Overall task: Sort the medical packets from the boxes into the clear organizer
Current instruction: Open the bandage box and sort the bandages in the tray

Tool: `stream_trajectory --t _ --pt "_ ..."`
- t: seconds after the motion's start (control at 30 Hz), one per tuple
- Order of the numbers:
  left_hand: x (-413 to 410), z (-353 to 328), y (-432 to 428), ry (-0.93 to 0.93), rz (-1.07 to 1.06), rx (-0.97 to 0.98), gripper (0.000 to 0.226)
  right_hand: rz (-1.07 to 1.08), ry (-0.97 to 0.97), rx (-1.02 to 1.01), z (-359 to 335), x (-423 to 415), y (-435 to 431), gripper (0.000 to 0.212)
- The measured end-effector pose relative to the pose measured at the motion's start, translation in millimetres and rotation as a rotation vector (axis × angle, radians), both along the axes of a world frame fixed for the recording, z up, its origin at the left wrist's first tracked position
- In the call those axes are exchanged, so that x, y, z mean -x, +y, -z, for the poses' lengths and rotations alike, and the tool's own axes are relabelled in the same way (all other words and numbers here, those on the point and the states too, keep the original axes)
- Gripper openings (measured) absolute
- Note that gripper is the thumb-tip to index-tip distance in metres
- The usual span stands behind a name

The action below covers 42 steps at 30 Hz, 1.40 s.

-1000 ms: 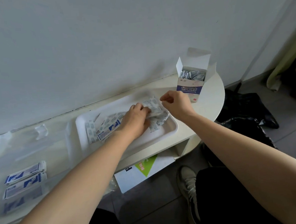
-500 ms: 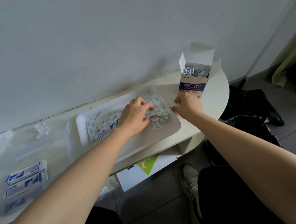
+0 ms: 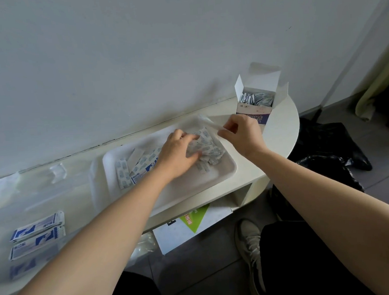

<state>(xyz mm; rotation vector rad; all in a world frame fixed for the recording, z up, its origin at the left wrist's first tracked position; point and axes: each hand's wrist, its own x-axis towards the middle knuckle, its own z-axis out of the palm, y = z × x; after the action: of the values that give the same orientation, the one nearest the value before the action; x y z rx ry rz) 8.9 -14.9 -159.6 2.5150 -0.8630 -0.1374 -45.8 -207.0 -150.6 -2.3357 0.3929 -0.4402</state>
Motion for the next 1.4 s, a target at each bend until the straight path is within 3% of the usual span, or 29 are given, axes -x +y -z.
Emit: stream_trajectory --t 0.07,0.13,0.17,0.23,0.37,0.53,0.87,1.03,1.13,1.23,1.33,1.4 --pt "0 -11 -4 0.270 -0.184 0.299 0.034 -0.121 -0.104 0.076 -4 -1 9 0.011" --pt "0 -23 -5 0.644 -0.381 0.632 0.045 -0.234 -0.162 0.123 -2 0 17 0.011" --pt "-1 -26 -3 0.783 -0.443 0.717 0.048 -0.280 -0.169 0.136 0 1 20 0.011" --pt "0 -31 2 0.892 -0.464 0.691 0.041 -0.330 -0.178 0.139 3 1 23 0.011" --pt "4 -28 11 0.905 -0.340 0.615 0.016 -0.307 -0.189 0.090 4 2 20 0.019" --pt "5 -31 15 0.868 -0.309 0.581 0.030 -0.287 -0.197 0.079 4 3 22 0.029" --pt "-3 -23 33 0.761 -0.463 0.544 0.016 -0.153 -0.297 0.173 1 -1 31 0.019" --pt "-2 -25 32 0.494 -0.462 0.522 0.038 -0.283 -0.030 0.297 10 0 42 0.014" --pt "2 -27 31 0.337 -0.417 0.489 0.036 -0.355 0.143 0.305 8 2 45 0.007" --pt "6 -24 26 0.232 -0.373 0.492 0.029 -0.286 0.174 0.139 -1 2 48 0.021" --pt "11 -20 19 0.168 -0.344 0.484 0.018 -0.246 0.243 -0.351 -15 0 49 0.032" --pt "15 -19 15 0.168 -0.306 0.474 0.018 -0.290 0.355 -0.504 -19 0 49 0.030"
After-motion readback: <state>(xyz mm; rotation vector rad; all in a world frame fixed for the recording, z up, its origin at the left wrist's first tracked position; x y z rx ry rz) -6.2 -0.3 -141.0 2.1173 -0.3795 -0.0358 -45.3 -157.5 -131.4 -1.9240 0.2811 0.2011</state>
